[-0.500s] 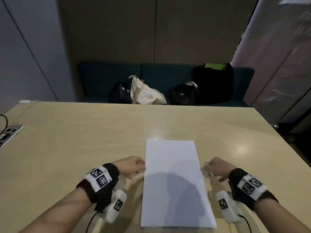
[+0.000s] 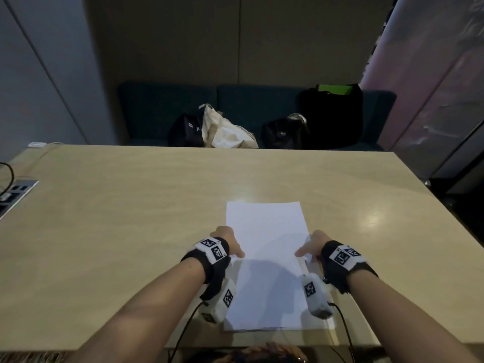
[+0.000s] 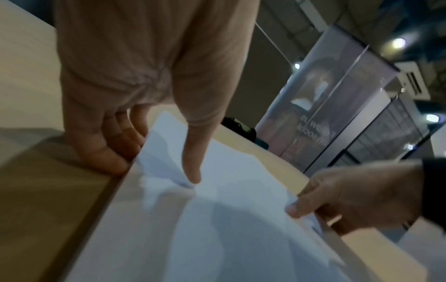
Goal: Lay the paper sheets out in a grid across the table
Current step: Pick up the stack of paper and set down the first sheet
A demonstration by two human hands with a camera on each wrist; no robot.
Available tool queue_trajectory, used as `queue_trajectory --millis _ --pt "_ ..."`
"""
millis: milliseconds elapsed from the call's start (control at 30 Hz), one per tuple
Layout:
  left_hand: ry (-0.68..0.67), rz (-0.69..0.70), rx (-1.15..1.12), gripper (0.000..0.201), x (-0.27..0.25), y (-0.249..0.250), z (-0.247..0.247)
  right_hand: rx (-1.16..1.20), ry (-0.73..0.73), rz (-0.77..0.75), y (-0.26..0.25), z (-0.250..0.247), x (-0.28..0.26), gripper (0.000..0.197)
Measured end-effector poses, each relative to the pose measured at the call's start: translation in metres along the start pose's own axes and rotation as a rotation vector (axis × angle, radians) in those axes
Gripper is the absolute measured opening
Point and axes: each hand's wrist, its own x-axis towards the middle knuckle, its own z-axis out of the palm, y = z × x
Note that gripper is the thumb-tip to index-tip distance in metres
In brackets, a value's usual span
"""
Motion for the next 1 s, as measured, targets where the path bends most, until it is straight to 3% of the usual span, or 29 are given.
queue_trajectory --millis 67,133,200,267,300,400,467,533,667,800,1000 --pt "0.006 -0.042 0.034 0.031 0.0 0.002 0.003 -0.054 -0.012 0.023 -0.004 0.003 -0.002 0.018" --pt "-0.004 -0.083 -0.033 0.029 0.002 0.002 0.003 -0.118 0.028 0.031 -0.007 0.008 0.0 0.027" --pt "0.001 -0.093 -0.081 0.031 0.005 0.001 0.004 -0.028 0.073 0.009 -0.01 0.014 0.003 0.011" --pt "0.037 -0.1 -0.115 0.027 0.004 0.0 0.005 0.128 0.076 0.004 -0.006 0.019 0.009 0.043" --pt "0.064 -0.097 -0.146 0.031 0.003 -0.001 0.008 0.223 0.136 -0.014 -0.004 0.019 0.009 0.046" --pt "0.068 -0.015 -0.423 0.05 0.006 -0.008 0.011 0.431 0.323 -0.141 0.003 0.013 0.006 0.026" --pt "0.05 0.091 -0.67 0.053 0.008 -0.011 0.009 0.588 0.38 -0.225 0.002 0.005 0.002 0.025" --pt "0.004 0.168 -0.882 0.053 0.004 -0.009 0.003 0.752 0.399 -0.31 -0.002 -0.008 -0.003 0.018" --pt "-0.156 0.179 -1.256 0.042 -0.002 0.004 -0.014 0.972 0.391 -0.409 -0.016 -0.042 -0.014 0.011" --pt "-0.284 0.245 -1.322 0.034 -0.011 0.02 -0.031 1.025 0.421 -0.439 -0.012 -0.067 -0.014 0.009" --pt "-0.186 0.262 -1.287 0.044 -0.012 0.061 -0.023 1.106 0.625 -0.367 0.011 -0.092 -0.006 0.028"
